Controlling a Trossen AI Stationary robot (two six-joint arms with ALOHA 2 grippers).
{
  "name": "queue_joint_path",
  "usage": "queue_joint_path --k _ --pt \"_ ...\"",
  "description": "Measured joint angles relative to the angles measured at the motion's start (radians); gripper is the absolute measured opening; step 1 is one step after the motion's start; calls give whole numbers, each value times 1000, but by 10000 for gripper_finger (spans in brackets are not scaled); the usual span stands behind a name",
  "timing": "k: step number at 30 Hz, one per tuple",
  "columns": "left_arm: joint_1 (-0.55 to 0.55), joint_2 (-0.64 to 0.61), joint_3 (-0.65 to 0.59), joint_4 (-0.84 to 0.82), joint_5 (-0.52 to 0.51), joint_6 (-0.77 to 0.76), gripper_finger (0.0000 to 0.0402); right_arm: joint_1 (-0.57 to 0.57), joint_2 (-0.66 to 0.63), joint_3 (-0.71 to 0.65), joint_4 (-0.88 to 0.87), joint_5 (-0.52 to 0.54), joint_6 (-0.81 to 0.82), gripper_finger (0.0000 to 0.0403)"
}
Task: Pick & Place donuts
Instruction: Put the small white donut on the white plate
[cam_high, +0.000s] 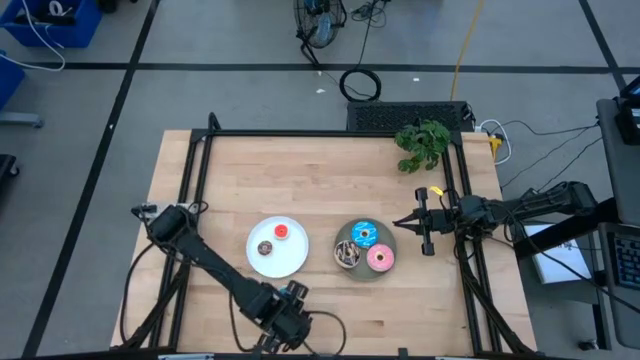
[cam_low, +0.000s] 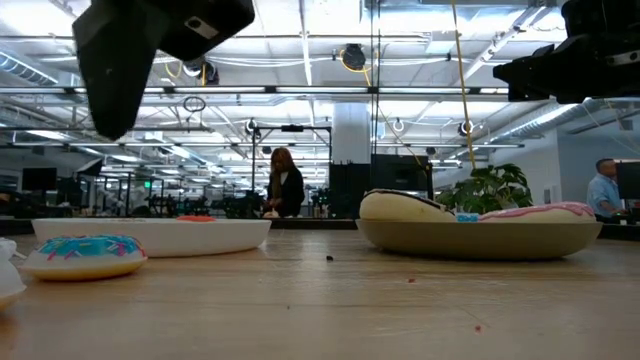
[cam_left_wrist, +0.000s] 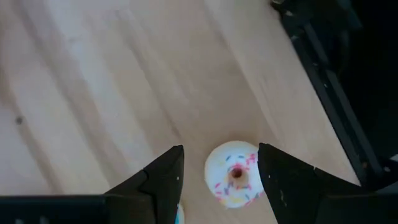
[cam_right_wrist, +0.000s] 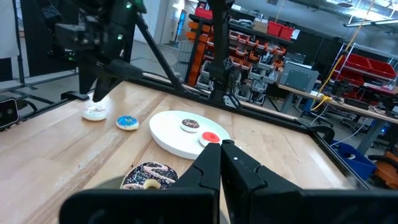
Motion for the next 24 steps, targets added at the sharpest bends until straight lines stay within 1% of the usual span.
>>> queue_joint_path --k 13,20,24 --pt "-9 19 0 -19 -16 54 207 0 6 0 11 0 -1 0" --pt "-9 19 -24 -16 -5 46 207 0 6 0 11 0 -3 0" --pt "-11 19 -36 -14 -19 35 207 0 6 0 11 0 -3 0"
